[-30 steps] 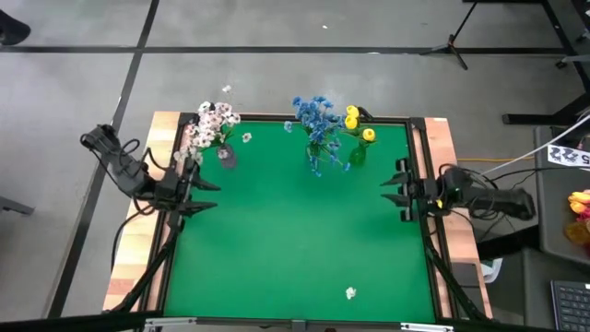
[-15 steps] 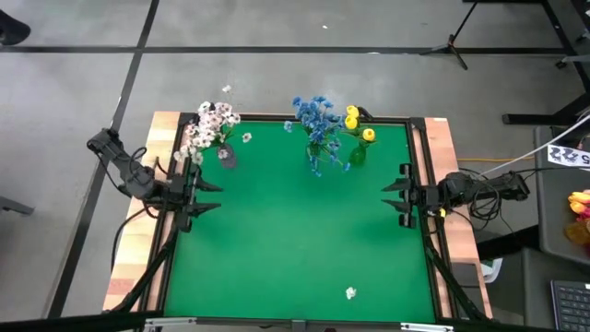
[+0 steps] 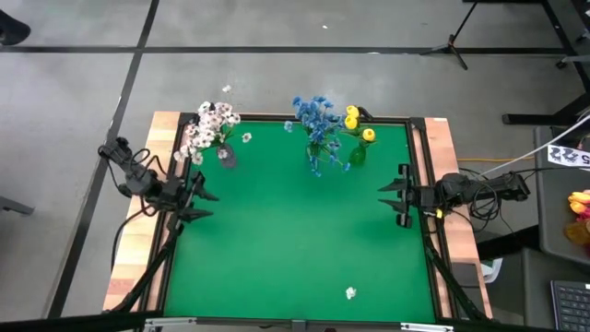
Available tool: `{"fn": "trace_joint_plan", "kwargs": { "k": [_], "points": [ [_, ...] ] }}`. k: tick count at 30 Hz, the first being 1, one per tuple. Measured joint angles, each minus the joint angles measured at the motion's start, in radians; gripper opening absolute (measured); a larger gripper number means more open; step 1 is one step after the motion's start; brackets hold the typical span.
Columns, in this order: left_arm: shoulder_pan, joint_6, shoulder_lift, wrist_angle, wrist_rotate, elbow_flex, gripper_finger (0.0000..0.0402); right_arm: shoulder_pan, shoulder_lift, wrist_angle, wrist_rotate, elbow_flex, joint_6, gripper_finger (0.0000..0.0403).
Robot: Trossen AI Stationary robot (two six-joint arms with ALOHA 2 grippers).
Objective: Sort flowers into vase by color
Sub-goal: Return to Home Position
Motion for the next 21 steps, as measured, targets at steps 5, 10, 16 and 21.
{"fn": "trace_joint_plan", "kwargs": {
  "k": [5, 10, 16, 21],
  "points": [
    [0.0, 0.004, 0.0, -0.014, 0.126, 0.0, 0.0195, 0.0, 0.0, -0.05, 0.097, 0.0, 0.0, 0.0127],
    [0.0, 0.012, 0.0, -0.024, 0.173, 0.0, 0.0195, 0.0, 0.0, -0.159, 0.263, 0.0, 0.033, 0.0127],
    [0.0, 0.008, 0.0, -0.129, 0.169, 0.0, 0.0195, 0.0, 0.003, -0.221, 0.288, 0.002, 0.043, 0.0127],
    [0.0, -0.066, 0.0, -0.244, 0.17, 0.0, 0.0195, 0.0, 0.004, -0.219, 0.238, 0.002, 0.036, 0.0127]
  ]
}}
